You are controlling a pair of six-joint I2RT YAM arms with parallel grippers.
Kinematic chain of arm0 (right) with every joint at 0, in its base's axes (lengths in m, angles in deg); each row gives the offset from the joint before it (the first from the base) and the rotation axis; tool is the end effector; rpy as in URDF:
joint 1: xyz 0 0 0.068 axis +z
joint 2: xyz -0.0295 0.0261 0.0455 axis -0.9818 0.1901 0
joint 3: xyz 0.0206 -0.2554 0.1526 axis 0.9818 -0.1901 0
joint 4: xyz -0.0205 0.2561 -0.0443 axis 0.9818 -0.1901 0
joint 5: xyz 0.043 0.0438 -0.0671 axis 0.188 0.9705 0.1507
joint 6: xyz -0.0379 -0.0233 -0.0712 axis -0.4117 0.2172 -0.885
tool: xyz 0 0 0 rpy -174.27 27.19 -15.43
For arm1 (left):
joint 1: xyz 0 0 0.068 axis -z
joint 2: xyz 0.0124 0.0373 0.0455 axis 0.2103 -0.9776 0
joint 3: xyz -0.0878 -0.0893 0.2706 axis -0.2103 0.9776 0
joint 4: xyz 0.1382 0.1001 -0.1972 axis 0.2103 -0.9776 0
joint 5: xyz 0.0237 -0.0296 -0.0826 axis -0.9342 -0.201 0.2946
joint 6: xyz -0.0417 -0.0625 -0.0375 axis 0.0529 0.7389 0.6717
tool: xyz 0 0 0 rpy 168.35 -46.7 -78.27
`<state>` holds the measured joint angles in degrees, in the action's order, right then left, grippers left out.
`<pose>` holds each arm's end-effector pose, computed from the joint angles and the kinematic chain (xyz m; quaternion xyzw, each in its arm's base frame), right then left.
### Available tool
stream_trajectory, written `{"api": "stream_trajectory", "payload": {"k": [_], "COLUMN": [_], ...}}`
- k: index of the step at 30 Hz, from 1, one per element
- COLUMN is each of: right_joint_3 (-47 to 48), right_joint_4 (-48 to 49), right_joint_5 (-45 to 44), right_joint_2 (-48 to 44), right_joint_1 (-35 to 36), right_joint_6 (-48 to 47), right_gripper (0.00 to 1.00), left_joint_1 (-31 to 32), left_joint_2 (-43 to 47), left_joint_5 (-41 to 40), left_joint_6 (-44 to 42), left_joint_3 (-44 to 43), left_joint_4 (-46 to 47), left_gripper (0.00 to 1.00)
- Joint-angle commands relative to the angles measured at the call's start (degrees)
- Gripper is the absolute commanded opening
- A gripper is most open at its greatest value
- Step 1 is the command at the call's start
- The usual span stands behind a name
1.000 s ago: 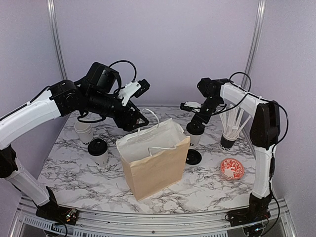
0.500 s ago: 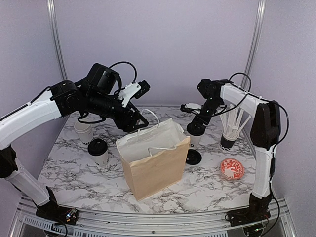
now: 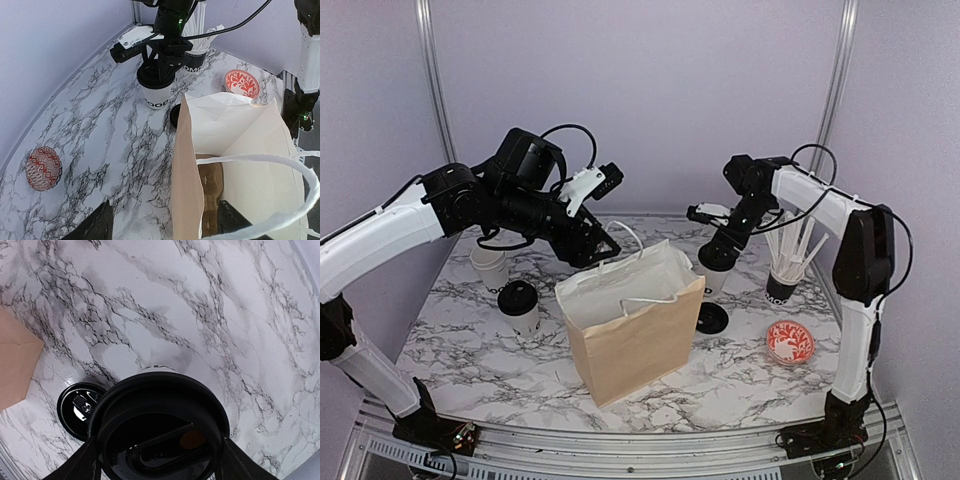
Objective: Pack the takeout coffee
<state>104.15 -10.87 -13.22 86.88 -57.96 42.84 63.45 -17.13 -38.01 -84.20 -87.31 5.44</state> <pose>0.4104 0.1763 0.2588 -0.5080 0.8438 0.0922 0.1467 0.2198 -0.2896 0.4062 0.4506 0.7458 -0.2360 0.4301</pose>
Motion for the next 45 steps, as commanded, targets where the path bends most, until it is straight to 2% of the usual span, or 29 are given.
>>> {"api": "stream_trajectory", "payload": {"k": [1,9,15,22,26,33,45], "right_joint_3": [2.12,1.70,-2.89,-6.14,-8.71,-8.81,-2.71], "right_joint_4": [-0.76,2.39,5.59,2.49,1.48,1.07,1.95], "right_joint_5": [6.22,19.54,30.53,34.09,34.29,28.13,21.26], "right_joint_2": [-9.85,-24.69,-35.43,-41.39,-42.88,-40.77,-33.26], "right_joint_1": [-0.25,-0.25,1.13,7.95,11.51,17.66,21.27], "right_joint_6": [-0.68,-3.80,-6.24,-11.05,-12.40,-13.21,-14.83], "right_gripper": [0.62,0.58,0.58,0.58,0.57,0.55,0.53], "left_joint_1": [-0.16,-0.16,-0.16,-0.14,-0.16,-0.22,-0.57], "left_joint_2": [1.31,1.67,3.11,1.71,0.50,-3.36,-6.35], "left_joint_5": [-1.15,-5.70,-3.23,1.85,4.53,5.70,3.17], "left_joint_6": [-0.04,4.87,6.03,6.40,6.41,3.53,-1.40], "left_joint_3": [-1.00,0.51,2.62,2.43,1.97,-1.38,-9.66], "left_joint_4": [-1.49,-4.46,-5.69,-7.24,-7.92,-10.55,-10.95], "left_gripper": [0.73,0.78,0.75,0.58,0.36,0.00,0.00]}}
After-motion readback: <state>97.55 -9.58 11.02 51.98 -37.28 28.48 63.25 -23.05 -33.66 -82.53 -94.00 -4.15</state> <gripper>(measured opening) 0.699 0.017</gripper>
